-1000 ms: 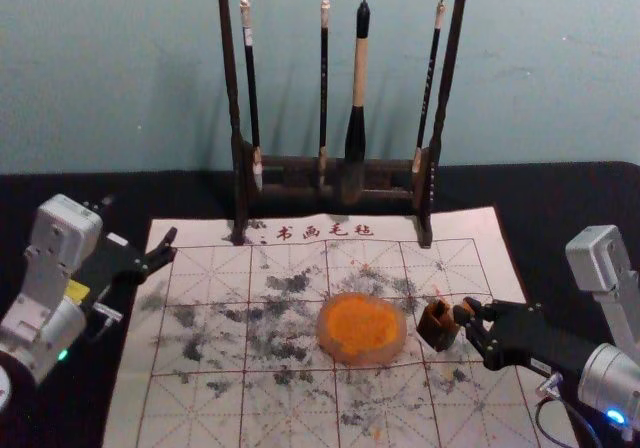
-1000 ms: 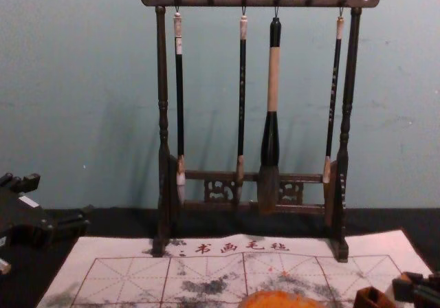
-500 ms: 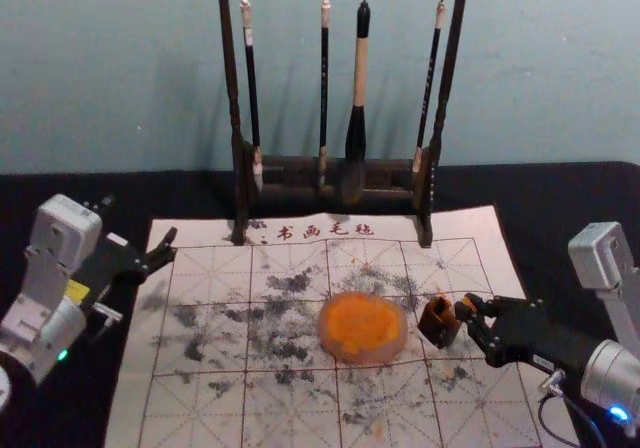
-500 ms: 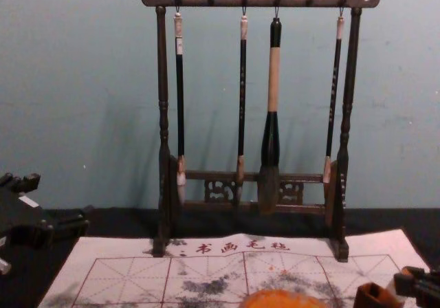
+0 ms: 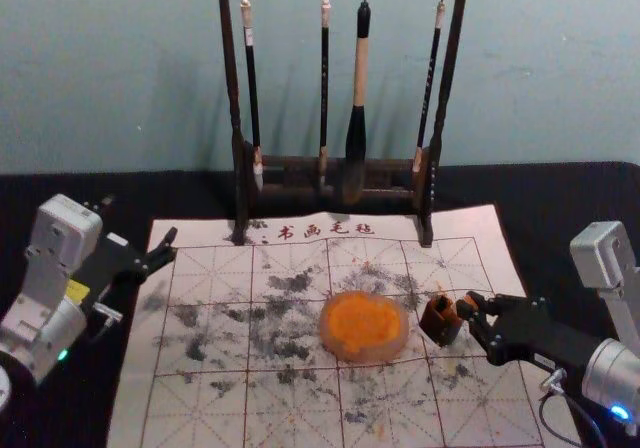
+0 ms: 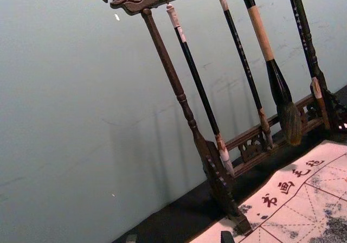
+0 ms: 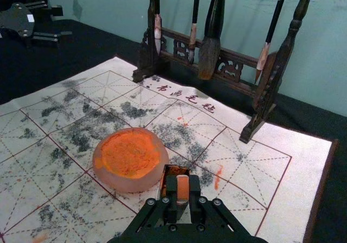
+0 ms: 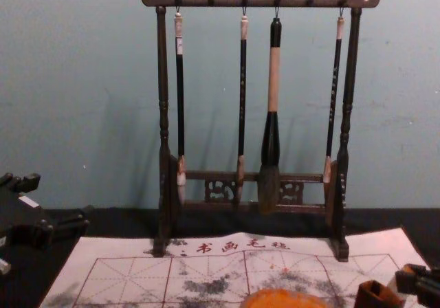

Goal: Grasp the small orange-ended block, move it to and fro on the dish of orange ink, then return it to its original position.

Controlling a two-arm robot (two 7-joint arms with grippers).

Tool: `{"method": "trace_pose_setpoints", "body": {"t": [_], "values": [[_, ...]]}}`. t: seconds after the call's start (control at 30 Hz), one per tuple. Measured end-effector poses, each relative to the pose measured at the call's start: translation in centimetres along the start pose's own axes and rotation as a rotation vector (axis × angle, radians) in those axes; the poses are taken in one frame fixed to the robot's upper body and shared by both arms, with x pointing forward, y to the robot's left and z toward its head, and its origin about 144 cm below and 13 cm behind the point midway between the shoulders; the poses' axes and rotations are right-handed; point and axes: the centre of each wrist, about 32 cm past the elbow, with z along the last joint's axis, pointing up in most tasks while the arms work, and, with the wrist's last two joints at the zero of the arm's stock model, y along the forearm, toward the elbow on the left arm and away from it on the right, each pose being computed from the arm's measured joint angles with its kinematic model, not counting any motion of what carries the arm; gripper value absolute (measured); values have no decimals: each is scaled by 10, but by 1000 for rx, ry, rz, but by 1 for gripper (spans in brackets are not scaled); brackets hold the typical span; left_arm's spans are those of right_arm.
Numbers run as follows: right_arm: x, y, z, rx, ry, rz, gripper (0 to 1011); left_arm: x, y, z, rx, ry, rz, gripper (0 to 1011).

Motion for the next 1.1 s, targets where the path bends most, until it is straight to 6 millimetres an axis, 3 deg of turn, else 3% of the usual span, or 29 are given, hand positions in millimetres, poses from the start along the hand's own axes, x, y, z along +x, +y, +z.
{"method": "trace_pose_setpoints", "body": {"t": [1.1], "values": [[2, 4, 10, 20, -71, -14, 79, 0, 0, 0, 0, 0, 0, 1001]]}}
